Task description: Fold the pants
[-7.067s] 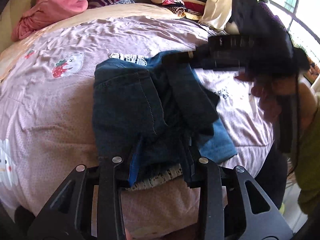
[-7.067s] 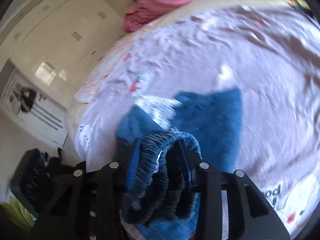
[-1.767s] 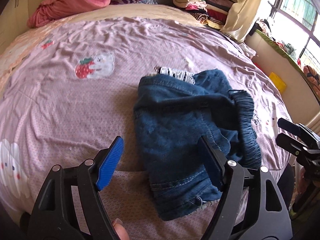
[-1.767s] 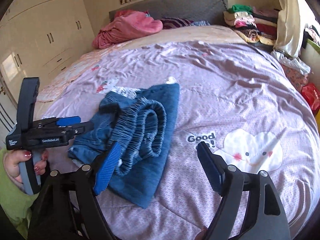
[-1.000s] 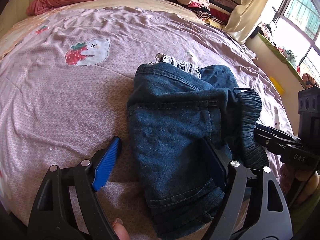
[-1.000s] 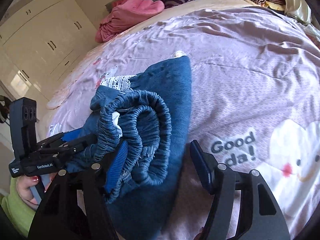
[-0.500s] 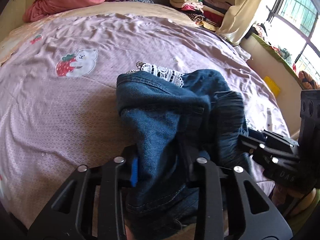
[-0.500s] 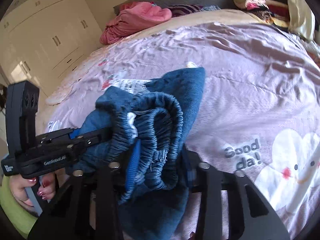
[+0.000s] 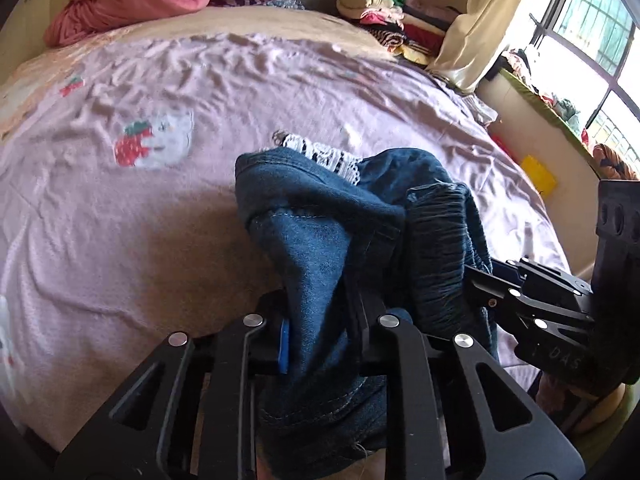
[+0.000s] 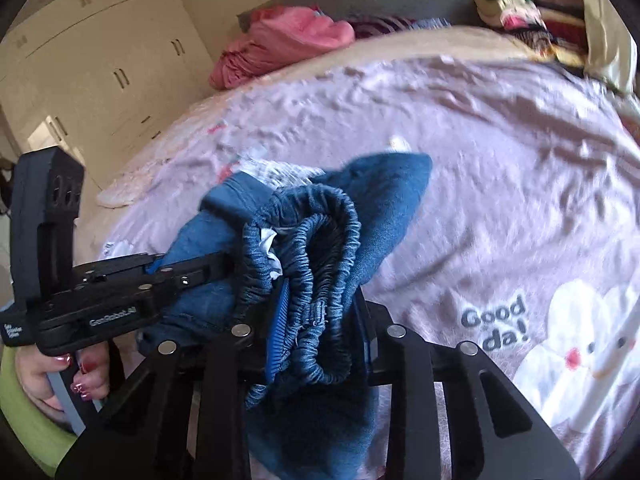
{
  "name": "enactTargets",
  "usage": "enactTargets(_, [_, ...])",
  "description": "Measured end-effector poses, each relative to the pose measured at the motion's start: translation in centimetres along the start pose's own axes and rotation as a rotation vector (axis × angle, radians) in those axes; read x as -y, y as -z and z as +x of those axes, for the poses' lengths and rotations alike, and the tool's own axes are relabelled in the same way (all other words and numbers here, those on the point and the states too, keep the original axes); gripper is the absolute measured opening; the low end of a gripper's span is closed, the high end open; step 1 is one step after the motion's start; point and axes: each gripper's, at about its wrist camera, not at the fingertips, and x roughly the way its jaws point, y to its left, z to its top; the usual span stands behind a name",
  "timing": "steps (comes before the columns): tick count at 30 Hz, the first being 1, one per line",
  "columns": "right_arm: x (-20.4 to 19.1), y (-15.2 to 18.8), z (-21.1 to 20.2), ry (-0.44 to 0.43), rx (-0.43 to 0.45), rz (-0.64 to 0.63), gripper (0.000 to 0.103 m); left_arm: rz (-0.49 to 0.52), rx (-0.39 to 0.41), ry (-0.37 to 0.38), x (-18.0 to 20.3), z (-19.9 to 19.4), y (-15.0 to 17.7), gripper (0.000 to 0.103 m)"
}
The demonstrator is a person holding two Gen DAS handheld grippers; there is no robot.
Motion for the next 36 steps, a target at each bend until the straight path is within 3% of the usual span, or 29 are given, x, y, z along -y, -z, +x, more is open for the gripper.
enactTargets(8, [-2.1, -4.4, -2.0, 0.003, 0.088, -0.096, 0.027, 0.016, 0.103, -0.004, 0.3, -3.3, -3.5, 0.013])
enactTargets(14, [-2.7, -8.0, -1.0, -0.003, 0.122, -0.13, 0.027, 0.026, 0.148, -0.04, -0.7, -3.8, -6.5, 0.013])
enactTargets(27, [-2.1, -12.0, 5.9, -0.011, 0.053, -0.127, 0.027, -0.01, 0.133, -0.096, -4.7, 0.2, -10.3, 0.013])
enactTargets(34, [0.4, -11.1, 11.4, 0.022, -0.072, -0.062, 0.027, -0.049, 0.038, -0.116, -7.2, 5.1, -9.3, 0.014])
enactTargets(36, [1.3, -10.3, 12.5, 0.036, -0.101, -0.033, 0.028, -0.06, 0.024, -0.129, -7.9, 6.0, -8.7, 0.018])
